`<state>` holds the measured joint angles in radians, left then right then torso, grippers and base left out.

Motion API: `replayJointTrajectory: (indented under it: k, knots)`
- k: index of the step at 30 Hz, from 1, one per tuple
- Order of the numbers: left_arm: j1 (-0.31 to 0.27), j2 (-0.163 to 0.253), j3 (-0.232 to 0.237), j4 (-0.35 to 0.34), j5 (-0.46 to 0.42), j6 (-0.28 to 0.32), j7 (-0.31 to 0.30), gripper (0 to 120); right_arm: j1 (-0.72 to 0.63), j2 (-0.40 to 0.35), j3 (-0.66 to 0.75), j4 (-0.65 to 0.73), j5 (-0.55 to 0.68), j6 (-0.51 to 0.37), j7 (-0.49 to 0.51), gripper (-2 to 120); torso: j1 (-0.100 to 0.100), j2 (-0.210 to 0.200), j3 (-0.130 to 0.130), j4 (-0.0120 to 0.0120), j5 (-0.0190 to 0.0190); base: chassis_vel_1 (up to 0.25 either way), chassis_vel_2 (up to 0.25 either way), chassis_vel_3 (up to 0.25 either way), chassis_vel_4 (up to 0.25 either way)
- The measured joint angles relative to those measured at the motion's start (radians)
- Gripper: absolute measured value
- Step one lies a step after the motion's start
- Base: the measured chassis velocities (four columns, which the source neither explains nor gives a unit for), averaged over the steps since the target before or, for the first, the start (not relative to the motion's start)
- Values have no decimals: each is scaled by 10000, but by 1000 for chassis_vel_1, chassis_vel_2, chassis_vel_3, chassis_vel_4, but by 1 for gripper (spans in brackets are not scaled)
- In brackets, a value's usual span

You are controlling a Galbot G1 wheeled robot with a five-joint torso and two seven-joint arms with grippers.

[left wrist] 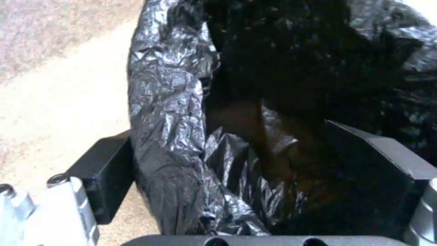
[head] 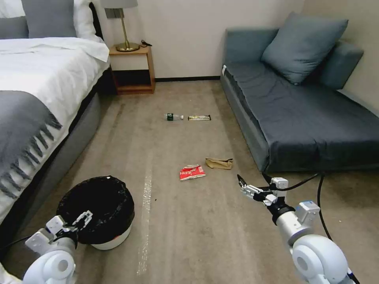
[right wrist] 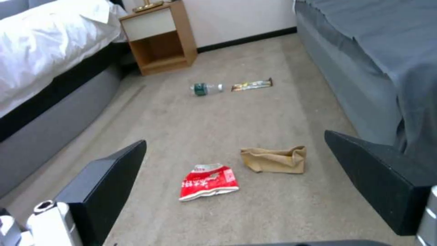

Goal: Pick up the trash bin, then pick up the garbage on the floor and place it into the trash bin.

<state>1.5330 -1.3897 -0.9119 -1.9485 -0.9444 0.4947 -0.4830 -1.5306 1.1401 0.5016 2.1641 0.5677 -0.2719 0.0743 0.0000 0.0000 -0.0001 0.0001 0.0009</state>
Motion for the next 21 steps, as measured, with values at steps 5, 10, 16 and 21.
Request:
replayJointTrajectory:
  k: [5,10,16,21]
  knots:
    - [-308,164,-104,466,-374,627,-401,87,39,2,-17,13,143,-165,46,100,-1,4,-4,2,17,0,0,0,0]
    - [-360,227,-115,639,-356,761,-446,72,154,3,-51,16,294,-331,138,100,-1,5,-4,2,8,0,0,0,0]
    - [-371,217,-67,639,-169,763,-455,52,205,8,-98,16,327,-474,182,100,-1,4,-2,3,-4,0,0,0,0]
    - [-381,228,-18,640,237,670,-430,34,214,8,-112,46,381,-504,223,100,-1,2,-1,2,-11,0,0,0,0]
